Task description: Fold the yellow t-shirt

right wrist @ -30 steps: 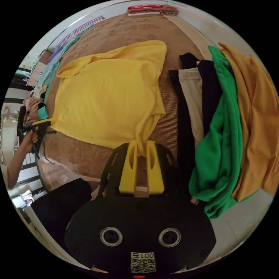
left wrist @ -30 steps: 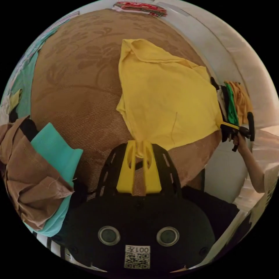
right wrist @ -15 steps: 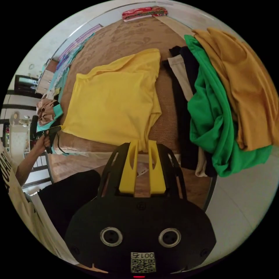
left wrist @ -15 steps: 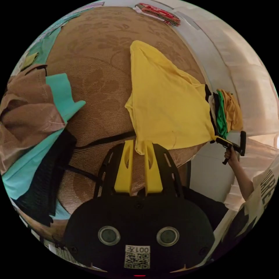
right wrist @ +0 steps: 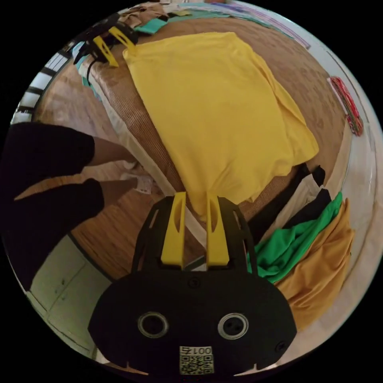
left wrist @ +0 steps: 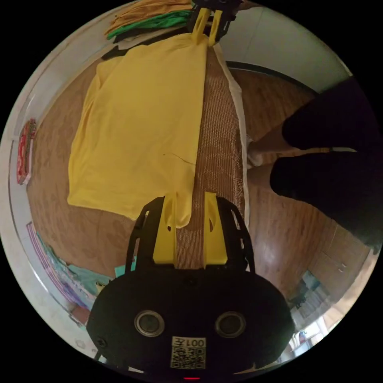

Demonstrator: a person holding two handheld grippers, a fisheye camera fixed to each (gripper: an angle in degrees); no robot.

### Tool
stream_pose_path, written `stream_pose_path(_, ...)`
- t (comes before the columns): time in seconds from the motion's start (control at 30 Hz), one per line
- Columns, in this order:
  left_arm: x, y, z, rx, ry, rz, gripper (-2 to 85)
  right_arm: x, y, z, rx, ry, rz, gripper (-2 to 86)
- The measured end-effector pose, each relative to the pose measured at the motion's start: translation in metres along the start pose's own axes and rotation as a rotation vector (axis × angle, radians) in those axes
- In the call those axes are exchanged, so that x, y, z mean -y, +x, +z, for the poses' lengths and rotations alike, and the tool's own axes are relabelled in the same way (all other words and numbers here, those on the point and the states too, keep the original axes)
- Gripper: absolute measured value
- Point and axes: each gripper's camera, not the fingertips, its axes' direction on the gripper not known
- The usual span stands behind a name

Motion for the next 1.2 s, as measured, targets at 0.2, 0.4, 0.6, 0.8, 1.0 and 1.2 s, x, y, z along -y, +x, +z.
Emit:
stream_pose_path(0.2,0.023,-0.008,-0.015,-0.074,-0.079,0.055,3.1,0.022,0.011,-0.022,0.068,-0.025,-0.120,3.4)
stream_pose_path(0.4,0.055,0.020,-0.036,-0.003,-0.113,0.102,-0.3,0.034,0.002,-0.045,0.017,-0.005,-0.133,1.5)
stream_pose_path(0.6,0.063,0.034,-0.085,-0.029,-0.077,-0.027,-0.8,0.026,0.005,-0.090,0.079,0.060,-0.011,0.9)
stream_pose_path(0.8,0.058,0.045,-0.147,-0.297,0.003,-0.109,-0.9,0.013,0.000,-0.136,0.268,0.014,-0.054,0.7)
stream_pose_path(1.0,0.055,-0.063,-0.221,-0.098,0.114,-0.238,-0.9,0.061,0.072,-0.201,-0.173,0.072,-0.137,0.7)
stream_pose_path(1.2,0.040,-0.149,-0.334,0.188,0.228,-0.400,-0.9,0.093,0.169,-0.305,-0.493,0.278,0.053,0.7)
